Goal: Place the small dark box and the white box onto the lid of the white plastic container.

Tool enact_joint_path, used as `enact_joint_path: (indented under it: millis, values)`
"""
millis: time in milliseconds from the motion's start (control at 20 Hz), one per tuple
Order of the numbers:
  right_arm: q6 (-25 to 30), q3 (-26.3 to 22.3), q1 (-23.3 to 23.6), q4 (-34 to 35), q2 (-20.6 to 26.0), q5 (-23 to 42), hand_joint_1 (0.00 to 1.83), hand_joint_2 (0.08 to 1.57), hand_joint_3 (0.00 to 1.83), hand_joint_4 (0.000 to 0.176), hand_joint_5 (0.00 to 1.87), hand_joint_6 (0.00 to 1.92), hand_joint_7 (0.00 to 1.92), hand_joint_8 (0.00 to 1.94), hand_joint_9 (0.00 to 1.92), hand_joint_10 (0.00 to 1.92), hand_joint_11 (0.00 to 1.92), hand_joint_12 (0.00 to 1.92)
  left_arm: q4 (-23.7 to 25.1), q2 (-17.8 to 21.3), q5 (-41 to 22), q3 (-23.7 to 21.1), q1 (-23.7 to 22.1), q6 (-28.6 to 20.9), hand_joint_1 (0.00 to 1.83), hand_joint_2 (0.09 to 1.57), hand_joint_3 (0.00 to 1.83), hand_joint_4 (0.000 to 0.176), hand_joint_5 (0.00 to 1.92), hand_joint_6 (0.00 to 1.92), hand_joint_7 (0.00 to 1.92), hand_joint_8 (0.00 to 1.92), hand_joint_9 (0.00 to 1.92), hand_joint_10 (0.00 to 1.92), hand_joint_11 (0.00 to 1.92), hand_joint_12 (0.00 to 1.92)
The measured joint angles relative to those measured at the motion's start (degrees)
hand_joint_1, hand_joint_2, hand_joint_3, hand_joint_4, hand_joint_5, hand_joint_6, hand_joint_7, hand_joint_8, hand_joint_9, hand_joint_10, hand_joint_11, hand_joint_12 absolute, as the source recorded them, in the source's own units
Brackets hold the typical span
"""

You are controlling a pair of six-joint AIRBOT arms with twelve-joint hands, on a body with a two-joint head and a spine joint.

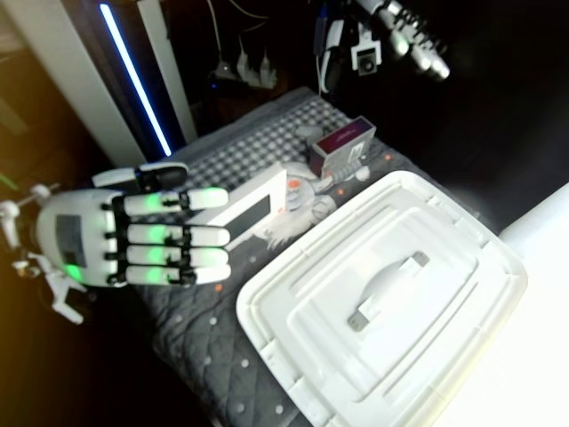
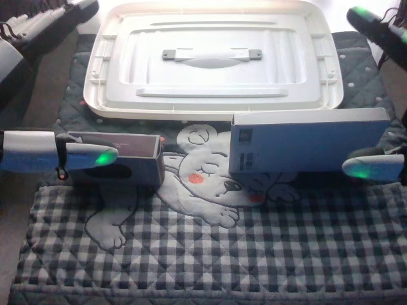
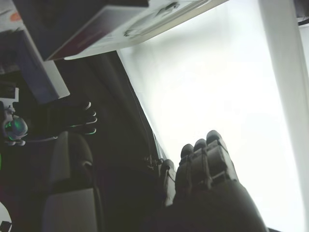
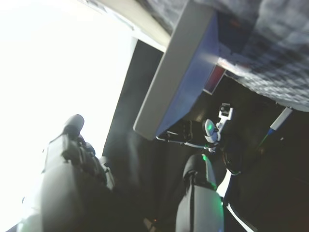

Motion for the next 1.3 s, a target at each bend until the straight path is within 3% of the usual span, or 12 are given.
enact_joint_path:
  millis: [200, 400, 450, 550, 700, 900, 1050, 1100, 1150, 1200, 1250, 1300]
  values:
    - [0.02, 0.31, 0.11, -0.68, -0.26, -1.14, 0.86, 0.63, 0.02, 0.109, 0.00, 0.00, 0.01, 0.00, 0.02, 0.01, 0.00, 0.00, 0.28, -0.15, 3.41, 0.22, -0.85, 0.00, 0.86, 0.80, 0.01, 0.000, 0.12, 0.01, 0.17, 0.00, 0.21, 0.01, 0.00, 0.83]
    - [0.00, 1.68, 2.47, -1.55, -1.09, -5.40, 0.86, 0.62, 0.01, 0.152, 0.00, 0.00, 0.00, 0.00, 0.00, 0.00, 0.00, 0.00, 1.16, -1.44, 7.76, 1.31, -2.01, 0.02, 0.78, 0.78, 0.00, 0.010, 0.13, 0.00, 0.15, 0.00, 0.22, 0.01, 0.00, 0.93]
    - [-0.02, 2.43, 4.15, -2.73, -1.73, -7.08, 0.81, 0.62, 0.00, 0.150, 0.00, 0.00, 0.00, 0.00, 0.01, 0.01, 0.02, 0.01, 1.38, -1.46, 9.03, 1.42, -2.01, 0.04, 0.81, 0.77, 0.00, 0.010, 0.10, 0.01, 0.14, 0.00, 0.19, 0.01, 0.00, 0.80]
    - [-0.02, 3.43, 5.92, -4.94, -2.95, -9.53, 0.82, 0.63, 0.01, 0.175, 0.00, 0.00, 0.00, 0.00, 0.01, 0.00, 0.00, 0.00, 1.55, -1.46, 11.08, 1.62, -2.01, 0.04, 0.81, 0.76, 0.00, 0.000, 0.08, 0.00, 0.13, 0.00, 0.20, 0.01, 0.00, 0.75]
    - [-0.09, 4.07, 6.27, -6.16, -4.13, -12.50, 0.84, 0.63, 0.01, 0.176, 0.00, 0.00, 0.00, 0.00, 0.01, 0.00, 0.02, 0.01, 1.20, -2.47, 16.37, 3.61, -3.37, 0.07, 0.82, 0.77, 0.00, 0.000, 0.07, 0.00, 0.12, 0.00, 0.18, 0.00, 0.00, 0.70]
    - [-0.07, 5.09, 6.56, -6.10, -4.11, -15.87, 0.82, 0.63, 0.01, 0.176, 0.00, 0.00, 0.00, 0.00, 0.00, 0.00, 0.00, 0.00, 3.76, -5.33, 23.06, 6.08, -6.34, 0.04, 0.82, 0.73, 0.00, 0.000, 0.13, 0.01, 0.16, 0.00, 0.25, 0.01, 0.00, 1.04]
    - [-0.07, 5.92, 6.56, -5.86, -4.28, -17.33, 0.87, 0.64, 0.01, 0.176, 0.00, 0.00, 0.02, 0.01, 0.00, 0.00, 0.00, 0.00, 5.16, -6.49, 28.02, 7.54, -7.85, 0.04, 0.83, 0.76, 0.00, 0.000, 0.09, 0.00, 0.16, 0.00, 0.19, 0.00, 0.00, 0.90]
    - [-0.07, 6.23, 6.56, -5.81, -4.48, -17.44, 0.90, 0.65, 0.01, 0.158, 0.00, 0.00, 0.05, 0.02, 0.02, 0.01, 0.00, 0.00, 5.05, -6.75, 28.70, 7.98, -7.91, 0.04, 0.82, 0.73, 0.00, 0.000, 0.10, 0.01, 0.16, 0.01, 0.20, 0.01, 0.00, 0.88]
    - [0.00, 6.23, 6.56, -5.46, -4.68, -17.25, 0.95, 0.67, 0.01, 0.073, 0.17, 0.01, 0.19, 0.02, 0.13, 0.02, 0.08, 0.06, 4.94, -6.80, 29.24, 7.98, -7.91, 0.02, 0.80, 0.72, 0.00, 0.008, 0.11, 0.01, 0.16, 0.00, 0.21, 0.01, 0.00, 0.90]
    - [0.39, 6.21, 6.62, -5.55, -4.70, -17.20, 1.02, 0.70, 0.00, 0.000, 0.46, 0.02, 0.49, 0.02, 0.45, 0.05, 0.31, 0.23, 4.94, -6.82, 30.08, 7.98, -7.91, 0.04, 0.80, 0.72, 0.00, 0.021, 0.13, 0.01, 0.17, 0.00, 0.21, 0.01, 0.00, 0.93]
    - [0.50, 6.23, 6.69, -5.95, -4.74, -17.25, 1.10, 0.75, 0.01, 0.000, 0.61, 0.02, 0.69, 0.03, 0.70, 0.04, 0.42, 0.52, 4.98, -7.10, 30.42, 8.11, -7.91, 0.02, 0.80, 0.72, 0.00, 0.022, 0.13, 0.00, 0.18, 0.00, 0.23, 0.01, 0.00, 0.96]
    - [0.68, 6.21, 6.67, -6.21, -4.81, -17.22, 1.19, 0.86, 0.00, 0.000, 0.83, 0.03, 0.99, 0.04, 1.04, 0.11, 0.63, 0.90, 4.96, -7.56, 30.60, 8.22, -7.91, 0.04, 0.79, 0.73, 0.00, 0.050, 0.13, 0.00, 0.17, 0.00, 0.21, 0.00, 0.00, 0.93]
